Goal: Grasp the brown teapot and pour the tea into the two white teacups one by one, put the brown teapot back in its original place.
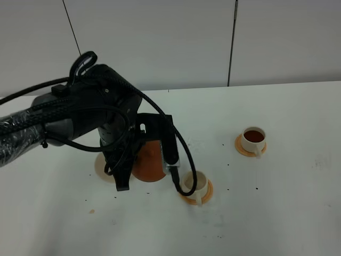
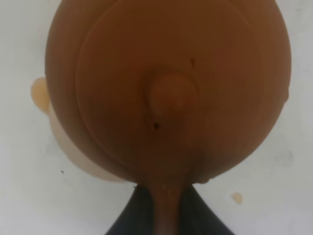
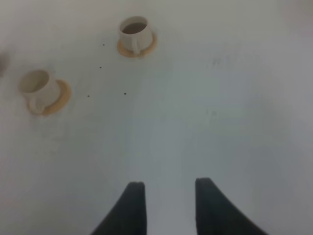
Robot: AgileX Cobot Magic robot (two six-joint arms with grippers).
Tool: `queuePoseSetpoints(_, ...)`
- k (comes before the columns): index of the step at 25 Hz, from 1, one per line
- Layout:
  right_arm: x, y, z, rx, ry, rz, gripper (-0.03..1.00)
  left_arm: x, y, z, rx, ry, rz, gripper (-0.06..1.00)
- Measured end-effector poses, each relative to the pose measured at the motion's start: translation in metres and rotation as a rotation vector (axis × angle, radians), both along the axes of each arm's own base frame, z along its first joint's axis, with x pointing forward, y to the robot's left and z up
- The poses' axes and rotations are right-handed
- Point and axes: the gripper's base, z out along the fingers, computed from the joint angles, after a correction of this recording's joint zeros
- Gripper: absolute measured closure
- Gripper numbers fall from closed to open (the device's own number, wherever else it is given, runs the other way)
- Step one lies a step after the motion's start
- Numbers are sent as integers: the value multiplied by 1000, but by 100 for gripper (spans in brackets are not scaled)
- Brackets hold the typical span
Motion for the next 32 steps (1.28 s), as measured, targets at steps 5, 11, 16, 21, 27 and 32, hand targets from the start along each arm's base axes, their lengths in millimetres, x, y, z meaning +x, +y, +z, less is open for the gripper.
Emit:
queuePoseSetpoints(5, 0, 0, 0, 0, 0, 0, 72, 4, -1, -1, 4, -42, -53, 77)
queuePoseSetpoints(11, 0, 0, 0, 0, 0, 0, 72, 10, -1, -4, 60, -81, -119, 77)
queuePoseSetpoints(16, 0, 0, 0, 0, 0, 0, 72, 14, -9, -22, 122, -81, -181, 77)
queuePoseSetpoints(21, 0, 0, 0, 0, 0, 0, 72, 16, -16, -27, 163, -118, -245, 77)
queuePoseSetpoints(27, 0, 0, 0, 0, 0, 0, 72, 19, -19, -25, 181, -145, -321, 77)
queuePoseSetpoints(32, 0, 0, 0, 0, 0, 0, 72, 18, -22, -25, 199, -141, -385, 77)
